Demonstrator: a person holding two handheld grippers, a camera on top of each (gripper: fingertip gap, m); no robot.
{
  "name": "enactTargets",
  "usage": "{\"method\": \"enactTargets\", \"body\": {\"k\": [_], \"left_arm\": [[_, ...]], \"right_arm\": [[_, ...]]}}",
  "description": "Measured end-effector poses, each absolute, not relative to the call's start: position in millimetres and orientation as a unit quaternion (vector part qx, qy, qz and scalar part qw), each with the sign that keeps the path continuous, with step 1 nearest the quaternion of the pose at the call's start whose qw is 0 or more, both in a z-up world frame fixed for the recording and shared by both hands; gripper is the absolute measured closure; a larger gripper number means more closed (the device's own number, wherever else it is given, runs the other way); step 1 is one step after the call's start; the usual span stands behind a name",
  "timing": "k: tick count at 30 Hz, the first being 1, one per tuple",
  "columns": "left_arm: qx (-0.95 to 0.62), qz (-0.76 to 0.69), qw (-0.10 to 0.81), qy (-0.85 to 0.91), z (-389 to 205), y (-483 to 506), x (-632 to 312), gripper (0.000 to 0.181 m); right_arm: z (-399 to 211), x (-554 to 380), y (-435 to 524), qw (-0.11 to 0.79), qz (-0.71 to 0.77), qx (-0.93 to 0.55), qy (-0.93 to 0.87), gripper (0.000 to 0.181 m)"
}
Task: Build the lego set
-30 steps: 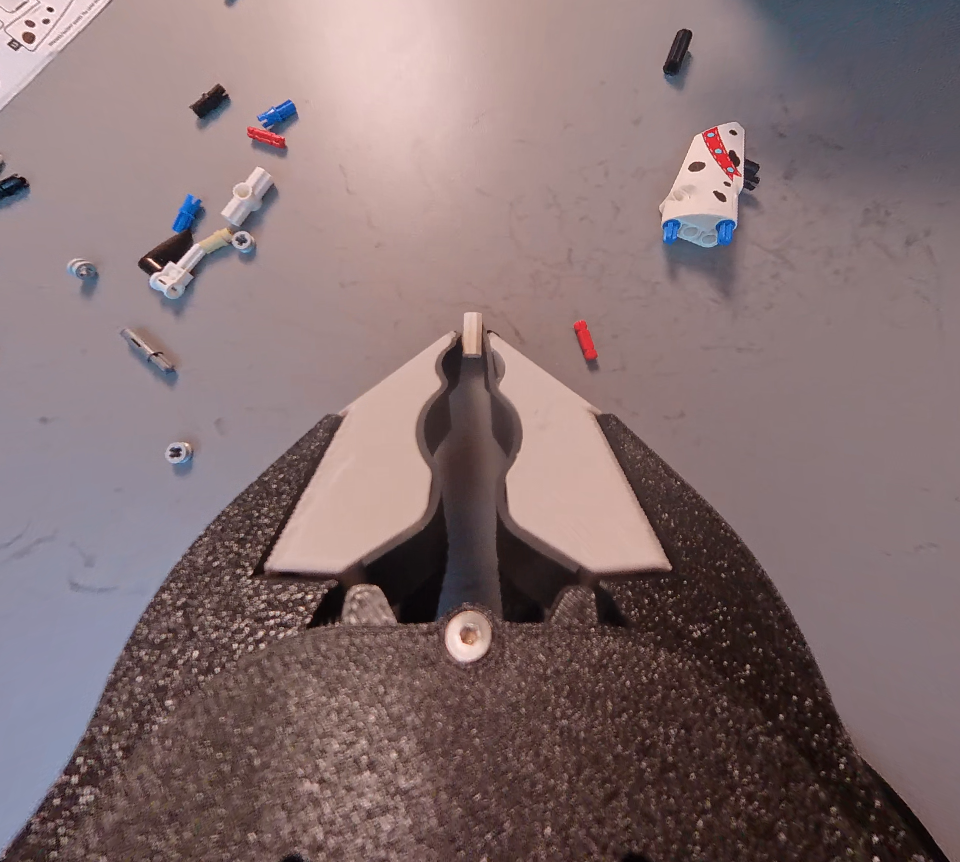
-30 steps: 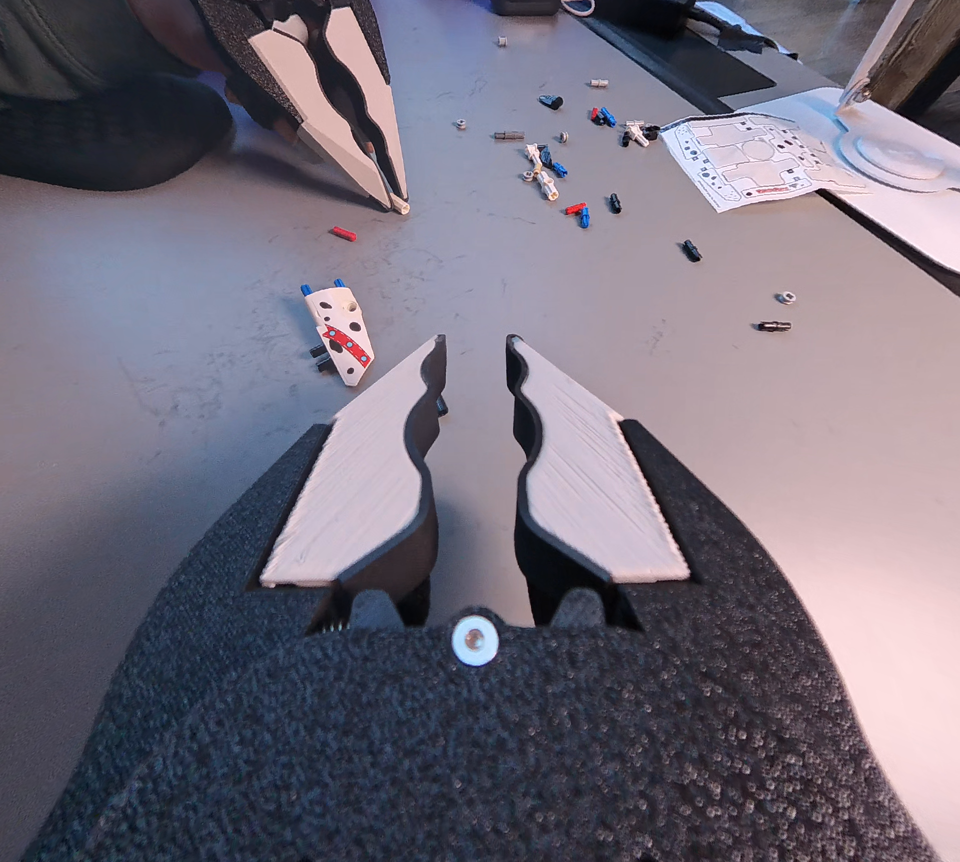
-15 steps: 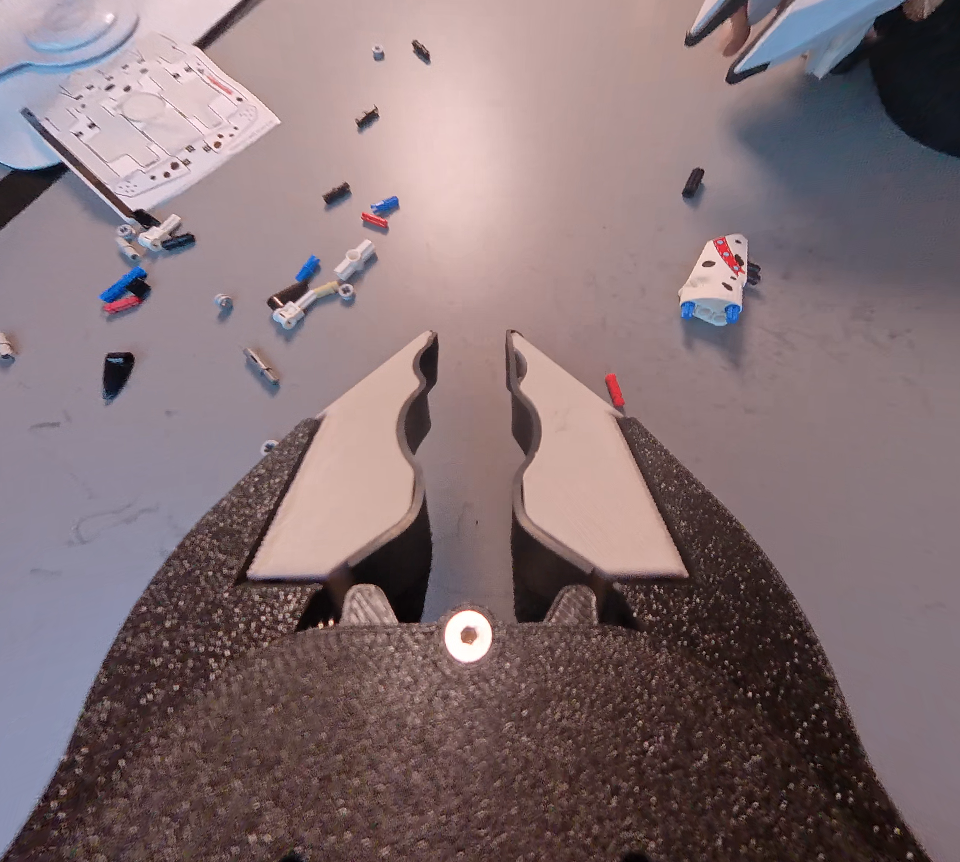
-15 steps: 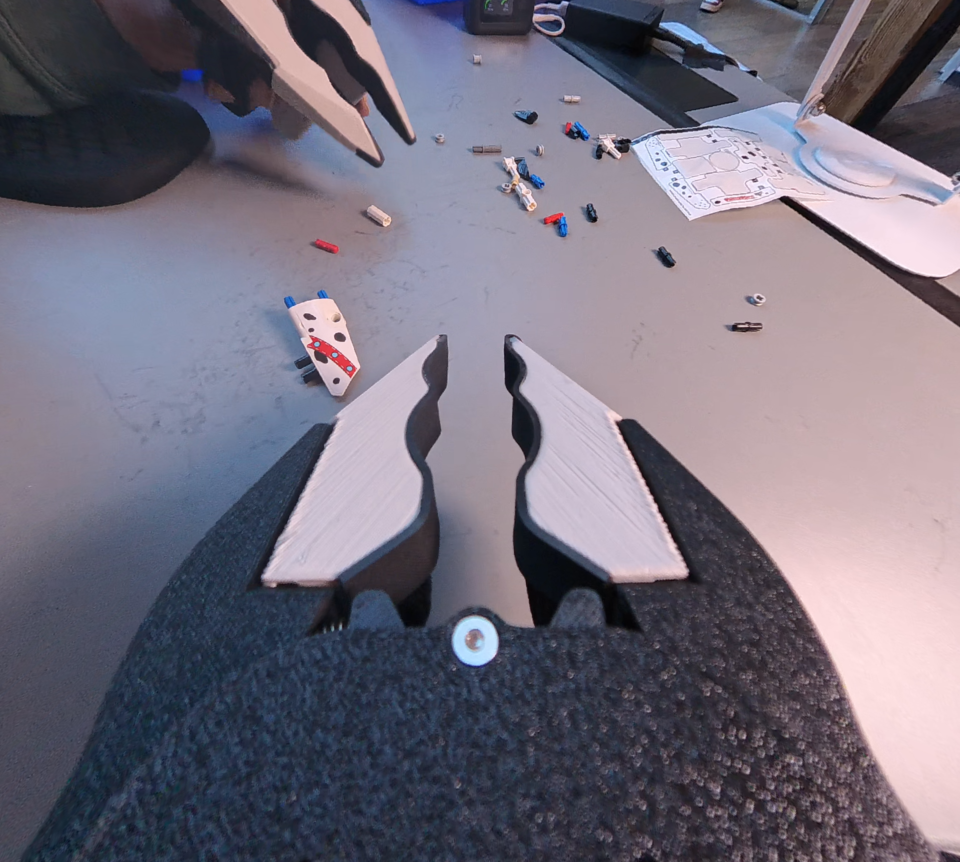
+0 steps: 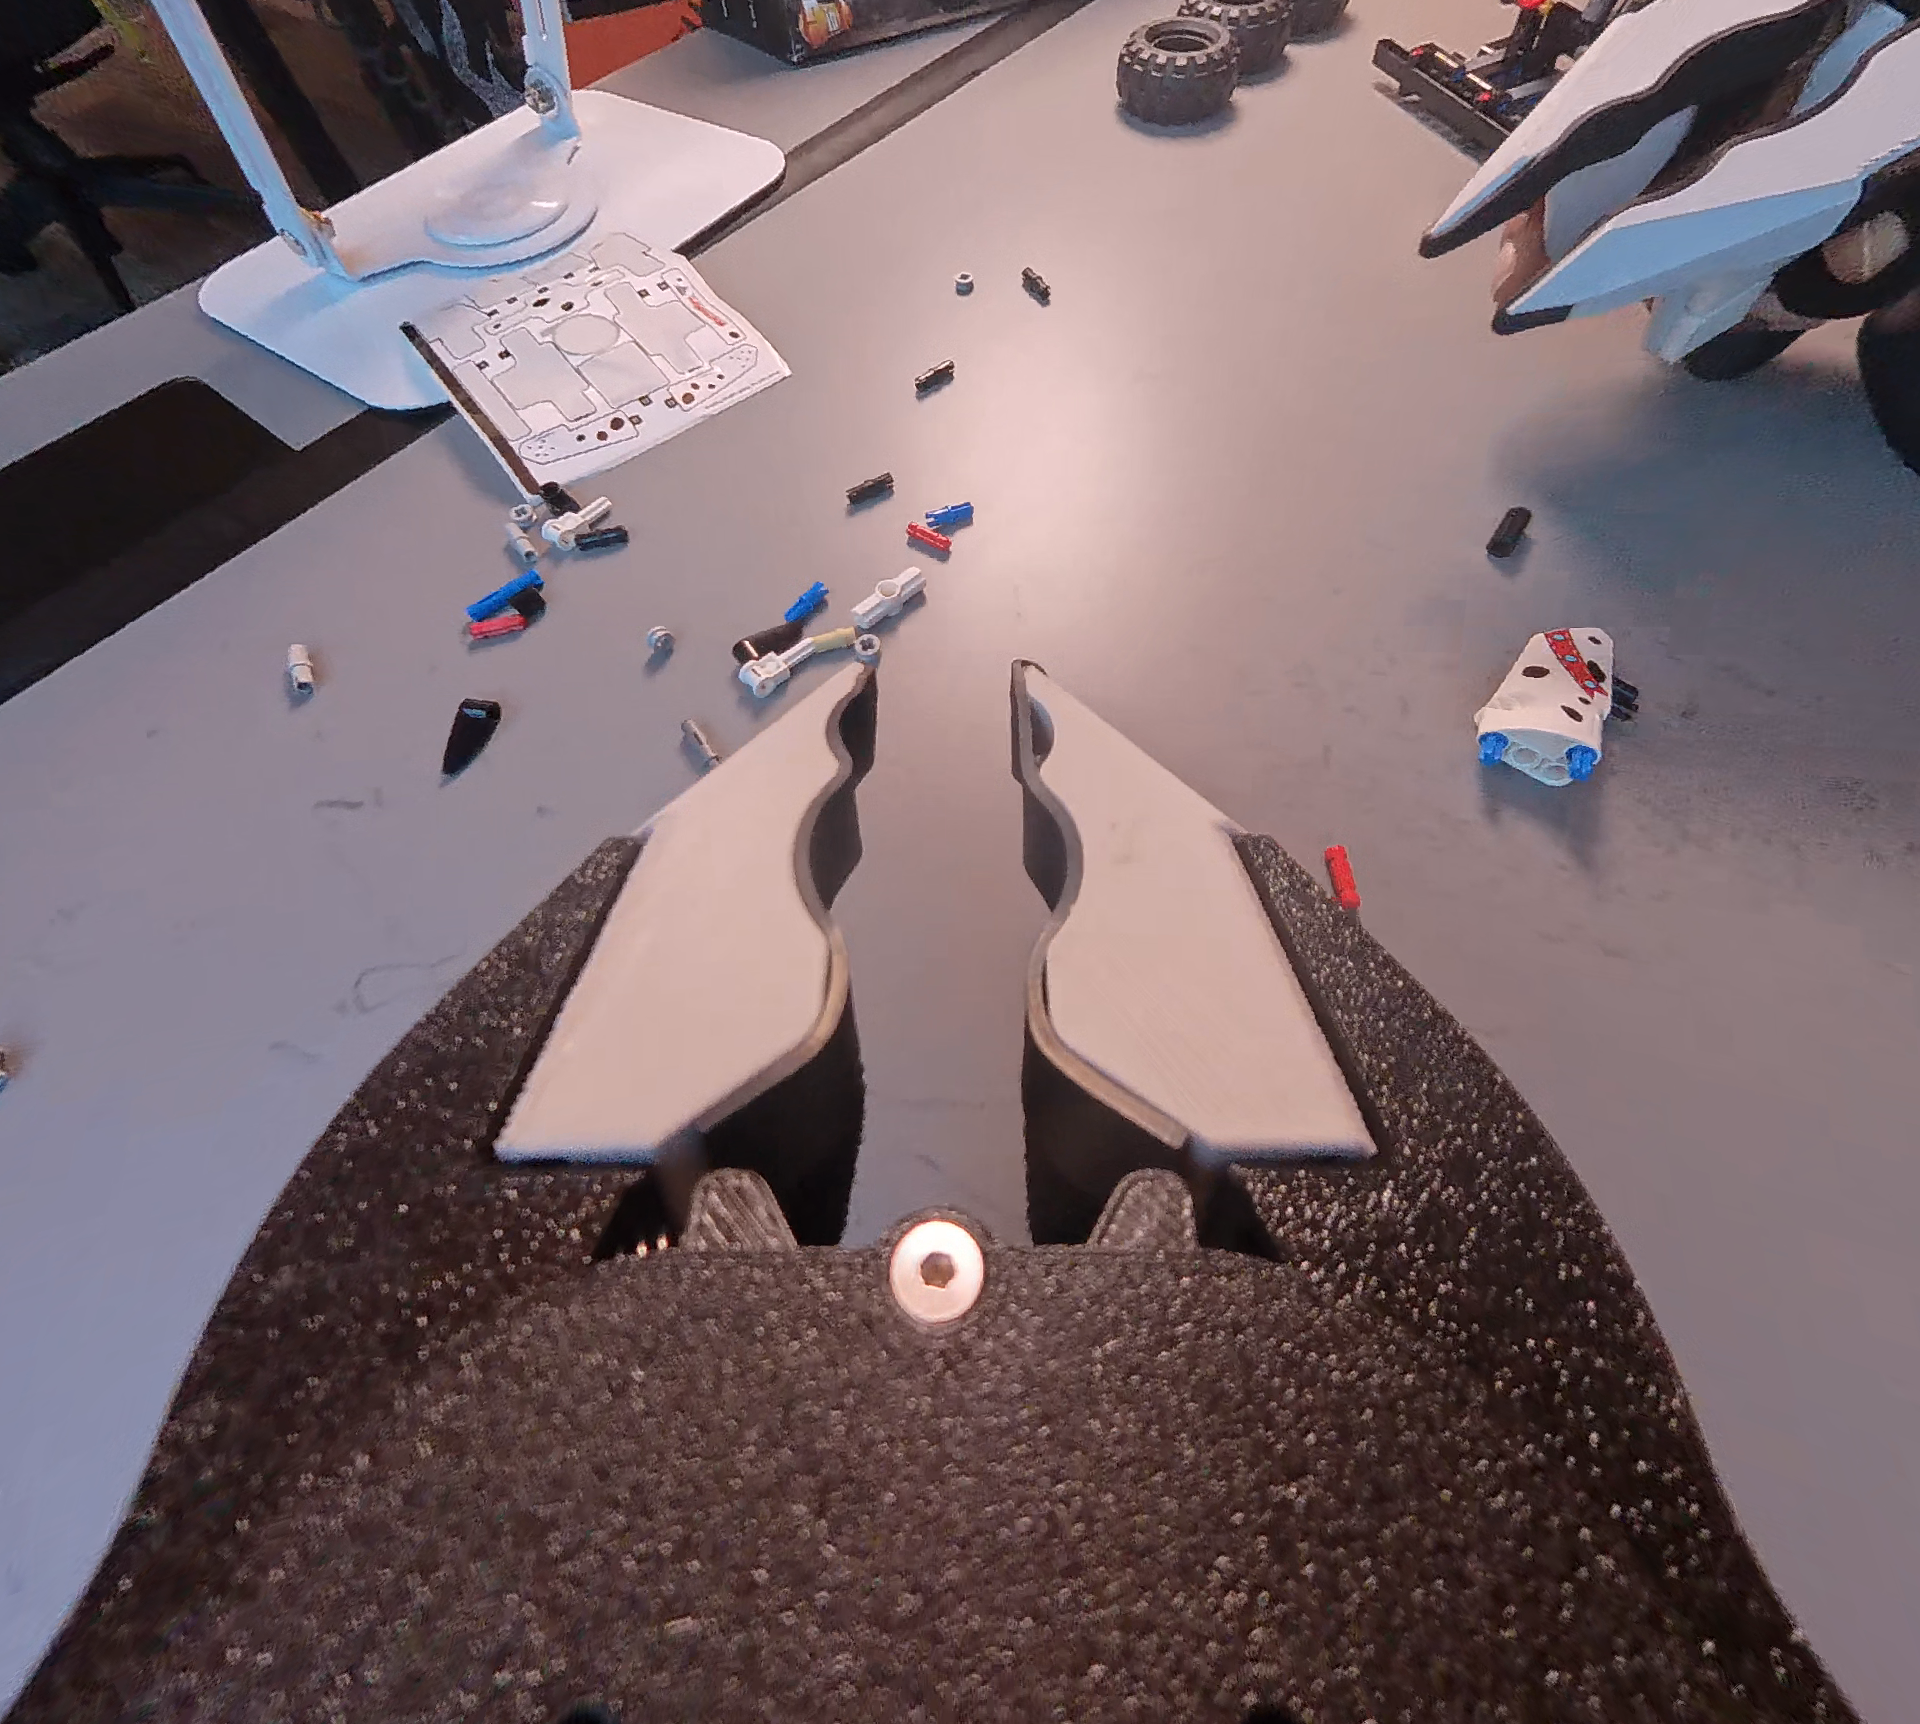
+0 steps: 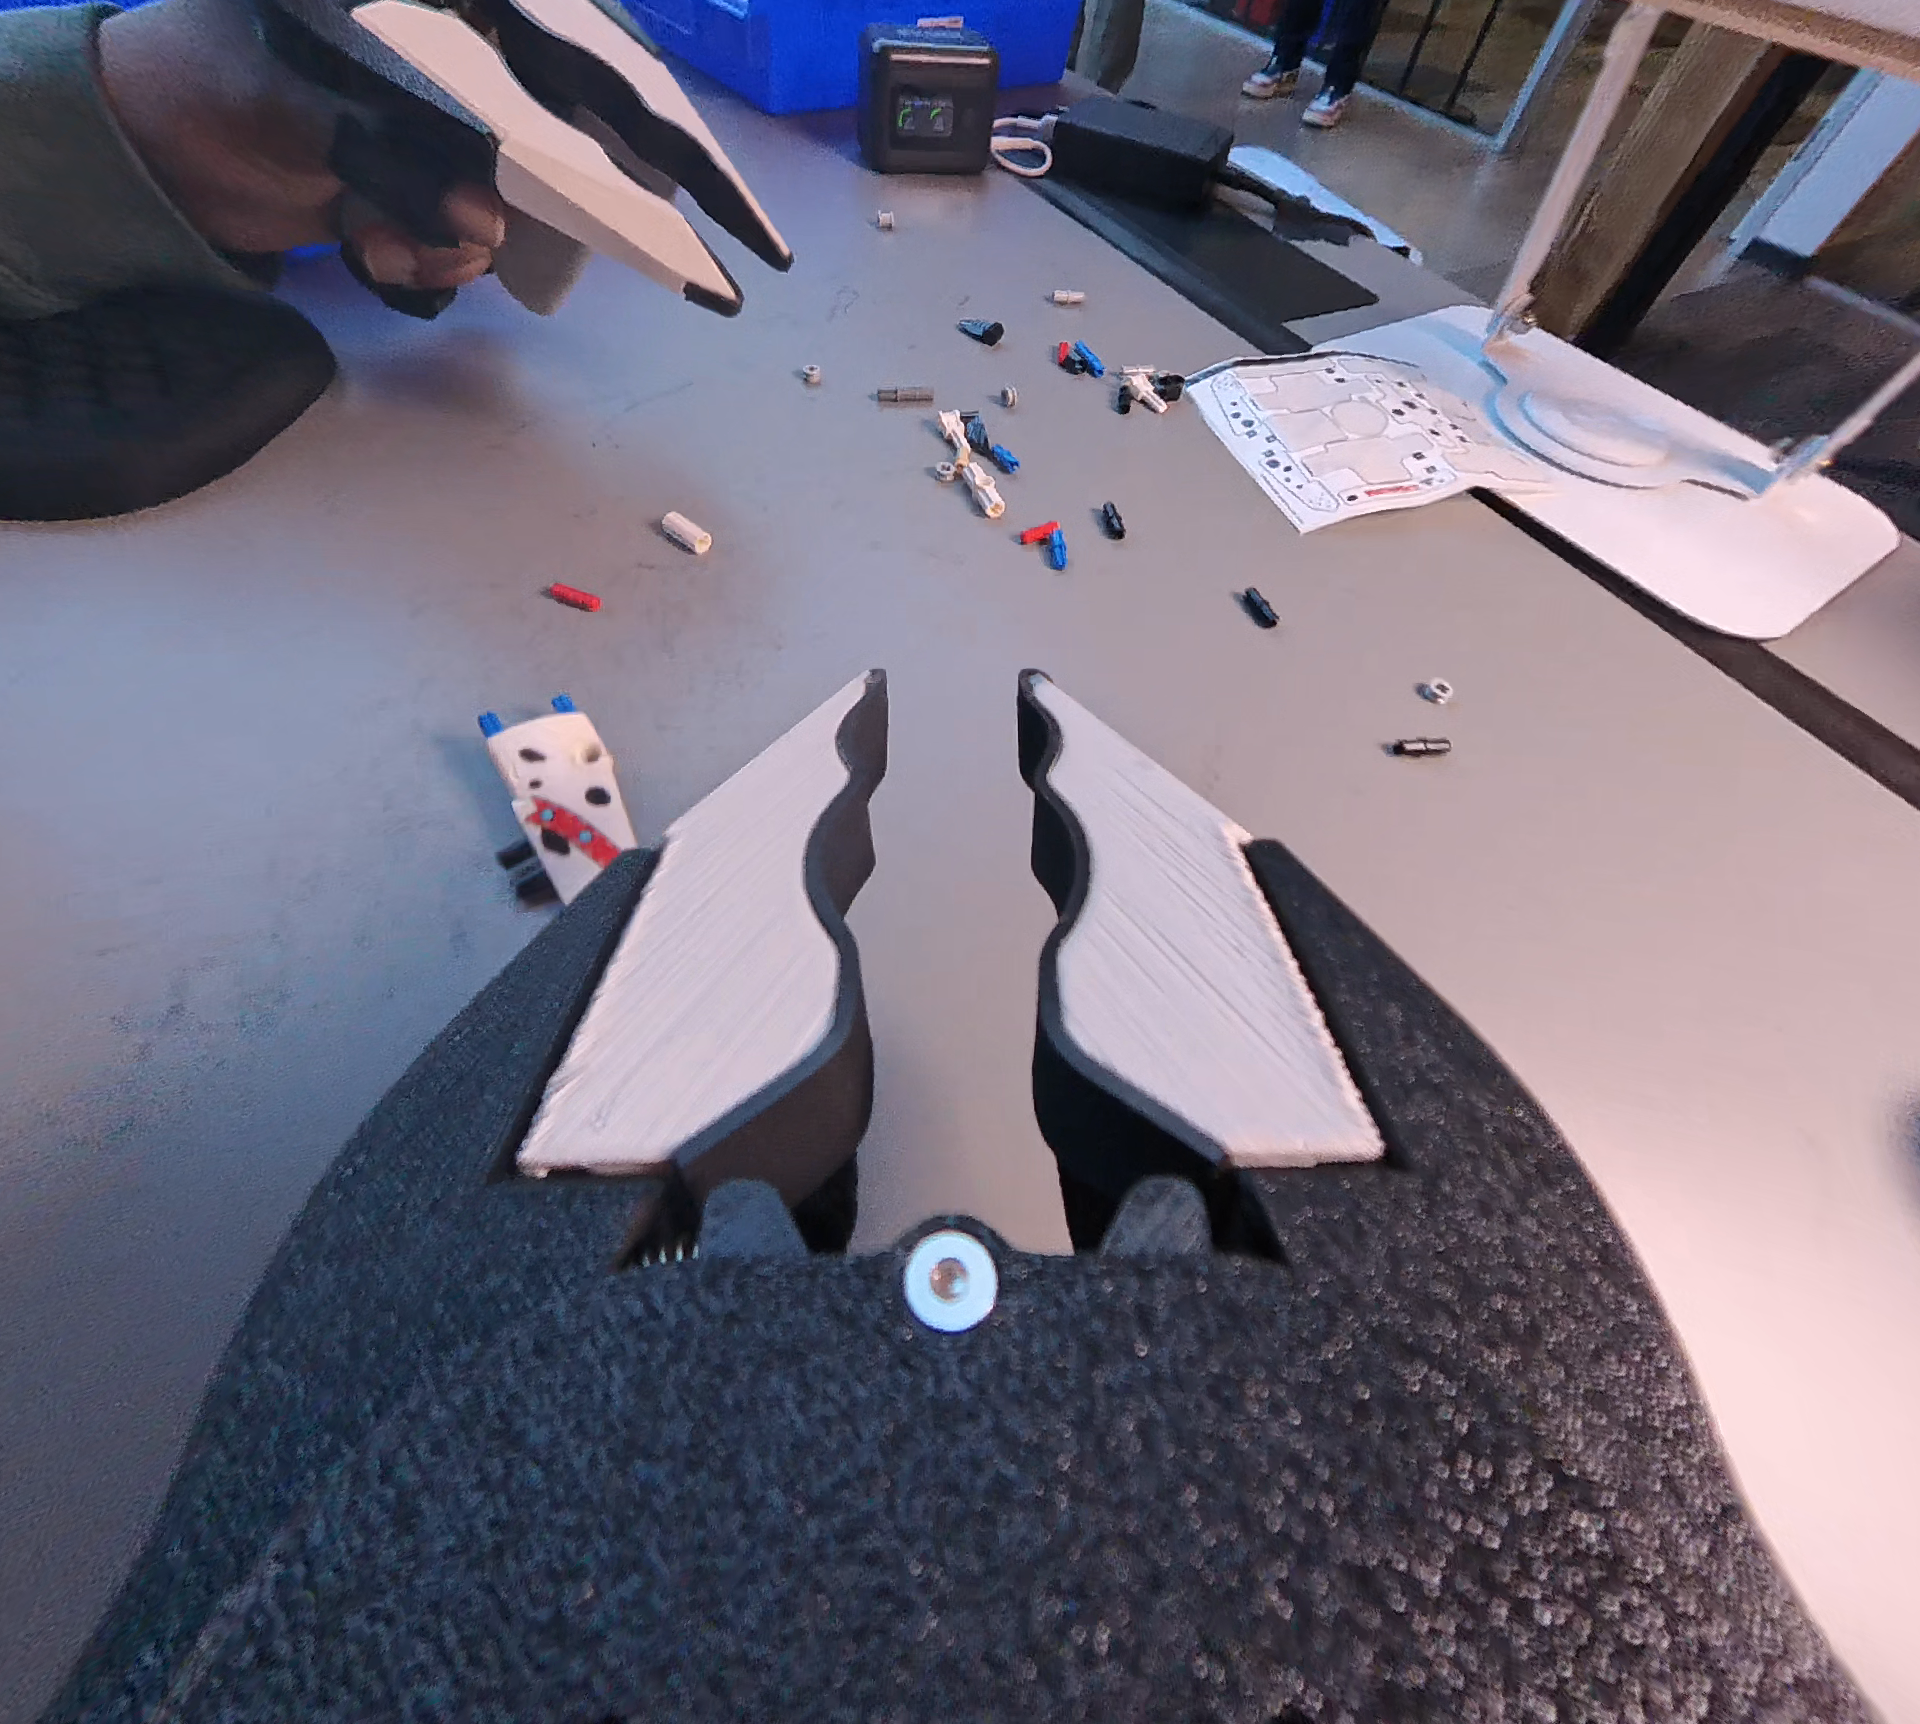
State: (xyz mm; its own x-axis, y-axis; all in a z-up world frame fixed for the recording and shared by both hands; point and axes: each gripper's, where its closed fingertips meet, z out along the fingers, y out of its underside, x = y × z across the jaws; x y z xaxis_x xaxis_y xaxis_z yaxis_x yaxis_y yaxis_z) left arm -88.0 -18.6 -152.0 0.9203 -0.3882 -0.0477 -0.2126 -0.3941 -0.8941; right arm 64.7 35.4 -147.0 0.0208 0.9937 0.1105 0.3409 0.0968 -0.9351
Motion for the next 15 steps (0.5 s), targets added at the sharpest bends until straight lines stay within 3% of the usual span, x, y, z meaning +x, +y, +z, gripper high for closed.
{"method": "enactTargets", "body": {"k": [10,15], "left_arm": [[-0.832,-0.070,0.521,0.179,-155.6,-17.8,-92.2,0.159],[-0.834,-0.055,0.514,0.191,-159.3,-17.8,-93.1,0.159]], "right_arm": [[-206.2,-81.2,48.9,0.274,0.264,-0.540,-0.751,0.153],[-212.1,-88.5,53.9,0.243,0.230,-0.534,-0.776,0.175]]}}
